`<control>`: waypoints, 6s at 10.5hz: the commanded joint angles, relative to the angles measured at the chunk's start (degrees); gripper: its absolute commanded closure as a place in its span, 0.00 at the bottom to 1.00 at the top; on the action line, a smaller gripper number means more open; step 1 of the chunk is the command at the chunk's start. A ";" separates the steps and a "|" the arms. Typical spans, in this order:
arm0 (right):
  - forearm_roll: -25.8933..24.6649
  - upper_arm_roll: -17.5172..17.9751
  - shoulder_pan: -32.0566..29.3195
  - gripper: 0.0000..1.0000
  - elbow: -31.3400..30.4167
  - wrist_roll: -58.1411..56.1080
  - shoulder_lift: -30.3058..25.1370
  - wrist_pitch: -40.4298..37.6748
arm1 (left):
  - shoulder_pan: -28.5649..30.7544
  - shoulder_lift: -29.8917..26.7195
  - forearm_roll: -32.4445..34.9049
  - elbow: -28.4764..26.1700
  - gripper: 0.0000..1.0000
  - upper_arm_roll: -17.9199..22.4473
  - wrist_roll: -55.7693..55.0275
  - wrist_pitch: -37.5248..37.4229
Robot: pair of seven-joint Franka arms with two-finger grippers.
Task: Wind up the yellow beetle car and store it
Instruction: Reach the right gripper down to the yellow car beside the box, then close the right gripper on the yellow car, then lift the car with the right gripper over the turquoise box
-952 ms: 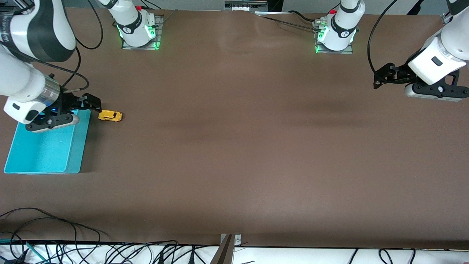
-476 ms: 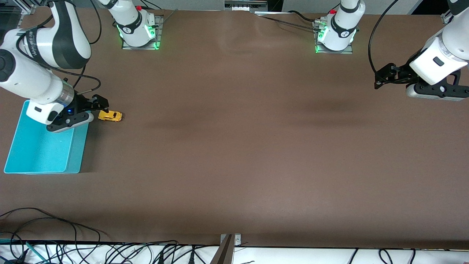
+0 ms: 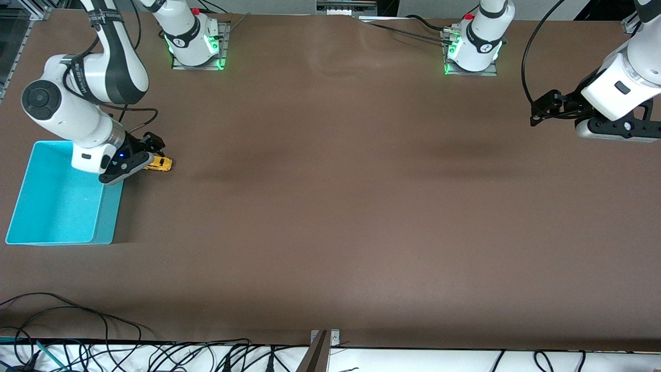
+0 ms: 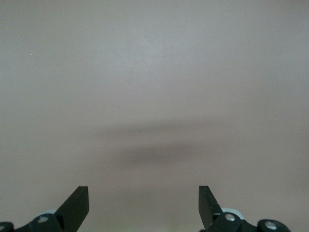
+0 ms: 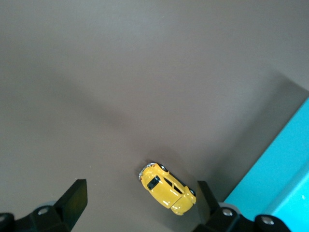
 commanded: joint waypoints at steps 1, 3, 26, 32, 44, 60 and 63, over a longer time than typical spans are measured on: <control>-0.77 0.12 -0.63 0.00 -2.62 -7.85 -0.62 2.55 | -0.09 0.31 0.02 0.86 0.00 0.23 -0.37 -0.56; -0.77 0.12 -1.59 0.00 -2.62 -16.80 0.52 2.64 | 0.26 0.31 -0.50 0.86 0.00 0.23 -0.37 -0.65; -0.42 -1.12 -8.72 0.00 -16.85 -47.34 7.55 25.67 | 0.61 0.39 -0.51 0.95 0.00 -0.04 0.07 -0.65; -0.42 -1.12 -8.81 0.89 -16.77 -47.52 7.99 25.93 | 0.61 0.39 -0.51 0.86 0.00 -0.04 0.16 -0.65; -1.03 2.40 -8.72 1.00 -2.27 -60.40 -1.93 -0.08 | 0.17 0.39 -0.51 0.95 0.00 -0.04 0.07 -0.65; -5.78 2.66 -31.12 1.00 16.44 -114.22 17.73 -3.95 | 0.70 0.39 -0.59 0.95 0.00 -0.04 0.16 -0.65; -6.39 3.90 -34.12 1.00 21.98 -115.81 25.72 -3.60 | 0.79 0.39 -0.59 0.95 0.00 0.05 0.16 -0.65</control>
